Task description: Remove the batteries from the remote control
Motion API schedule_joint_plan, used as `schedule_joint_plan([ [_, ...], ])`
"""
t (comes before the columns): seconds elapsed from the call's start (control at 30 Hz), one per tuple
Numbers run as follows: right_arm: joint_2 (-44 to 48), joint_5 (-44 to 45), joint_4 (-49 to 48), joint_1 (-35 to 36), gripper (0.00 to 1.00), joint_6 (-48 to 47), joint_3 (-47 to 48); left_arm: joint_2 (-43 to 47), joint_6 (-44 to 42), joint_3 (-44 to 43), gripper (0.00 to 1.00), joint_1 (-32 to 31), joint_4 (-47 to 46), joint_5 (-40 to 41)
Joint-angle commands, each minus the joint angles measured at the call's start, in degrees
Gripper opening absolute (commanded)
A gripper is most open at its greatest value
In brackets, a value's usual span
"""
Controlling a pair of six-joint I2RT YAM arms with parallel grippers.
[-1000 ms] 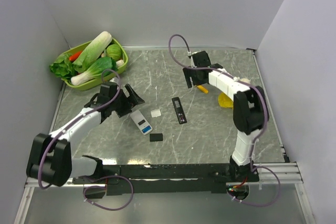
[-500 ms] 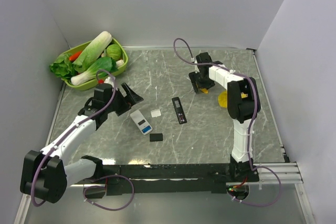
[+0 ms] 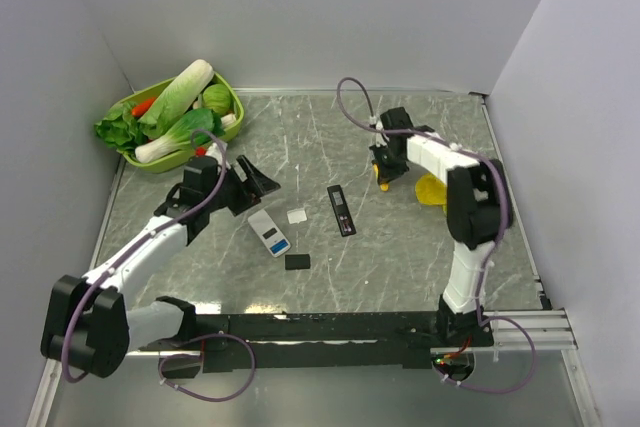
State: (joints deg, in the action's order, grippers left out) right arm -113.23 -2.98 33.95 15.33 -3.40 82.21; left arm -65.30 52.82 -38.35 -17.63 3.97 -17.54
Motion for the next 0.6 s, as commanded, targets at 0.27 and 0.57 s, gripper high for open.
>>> schedule_joint_plan([
  [0.27,35.35,-20.65,-17.25,14.54,0.00,10.77,-25.78,-12.74,1.50,-12.36,0.78,-7.85,-12.67,-7.78],
  [0.57,43.88,-34.26,-33.41,18.86,0.00,21.67,-34.57,-14.68,2.64,-10.52,0.74,-10.41,-21.78,-11.02],
])
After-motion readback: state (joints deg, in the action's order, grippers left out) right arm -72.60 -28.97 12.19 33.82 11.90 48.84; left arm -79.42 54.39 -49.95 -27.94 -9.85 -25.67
